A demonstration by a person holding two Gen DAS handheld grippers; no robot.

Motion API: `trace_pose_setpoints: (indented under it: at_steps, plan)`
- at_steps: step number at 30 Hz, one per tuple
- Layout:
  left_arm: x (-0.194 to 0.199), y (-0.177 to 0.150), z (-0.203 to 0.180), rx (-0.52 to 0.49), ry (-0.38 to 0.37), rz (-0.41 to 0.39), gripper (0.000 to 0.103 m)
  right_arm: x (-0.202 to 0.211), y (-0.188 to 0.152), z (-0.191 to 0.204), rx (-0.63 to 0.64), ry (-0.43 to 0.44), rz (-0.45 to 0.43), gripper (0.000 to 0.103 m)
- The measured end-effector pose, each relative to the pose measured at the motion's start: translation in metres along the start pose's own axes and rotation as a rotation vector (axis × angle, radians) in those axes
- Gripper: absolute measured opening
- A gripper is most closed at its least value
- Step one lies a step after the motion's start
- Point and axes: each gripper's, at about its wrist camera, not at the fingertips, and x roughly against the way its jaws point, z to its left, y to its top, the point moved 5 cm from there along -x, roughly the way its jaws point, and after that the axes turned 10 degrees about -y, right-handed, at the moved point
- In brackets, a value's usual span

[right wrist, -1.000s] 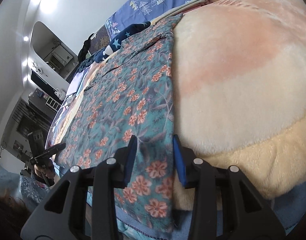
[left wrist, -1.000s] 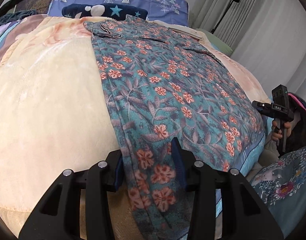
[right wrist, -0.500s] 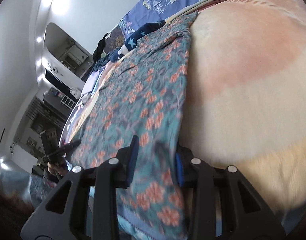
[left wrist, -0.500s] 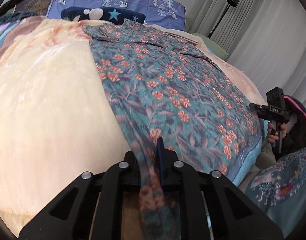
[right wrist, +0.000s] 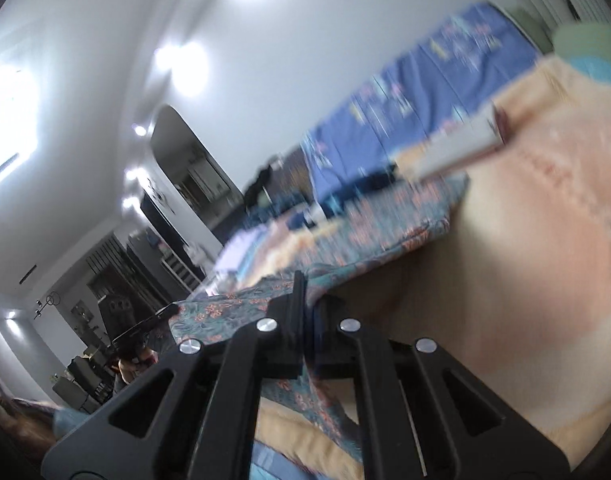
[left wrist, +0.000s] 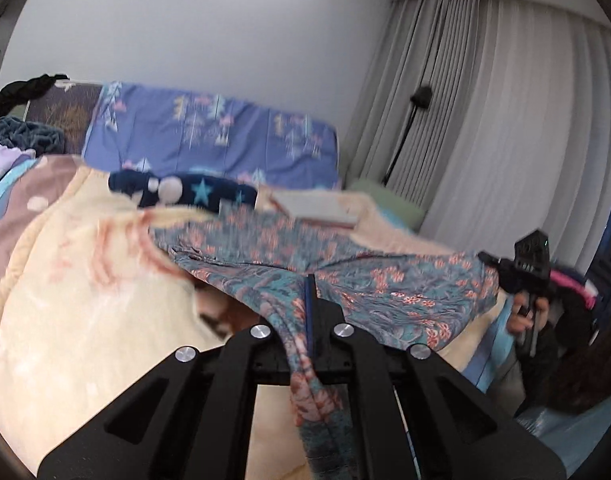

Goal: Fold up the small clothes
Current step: 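Carry the hem with both grippers over toward the collar and open them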

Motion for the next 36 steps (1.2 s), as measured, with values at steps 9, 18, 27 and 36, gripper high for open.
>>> trace_pose_setpoints:
  at_steps: [9, 18, 27, 36]
  plan:
    - [0.053, -0.023, -0.050, -0.031, -0.016, -0.095, 0.003, 0.070, -0.005, 0.033, 0.131, -0.026, -0.145, 0.004]
    - [-0.032, -0.030, 0.023, 0.092, 0.062, 0.082, 0.003, -0.030, 0.003, -0.024, -0.017, -0.153, 0.032, 0.004]
    - [-0.123, 0.009, 0.116, 0.158, 0.164, 0.131, 0.005, -0.154, 0.039, -0.098, -0.122, -0.347, 0.150, 0.004]
    - [-0.149, -0.041, 0.161, 0.361, 0.180, 0.212, 0.008, -0.174, 0.007, -0.131, -0.174, -0.398, 0.257, 0.015]
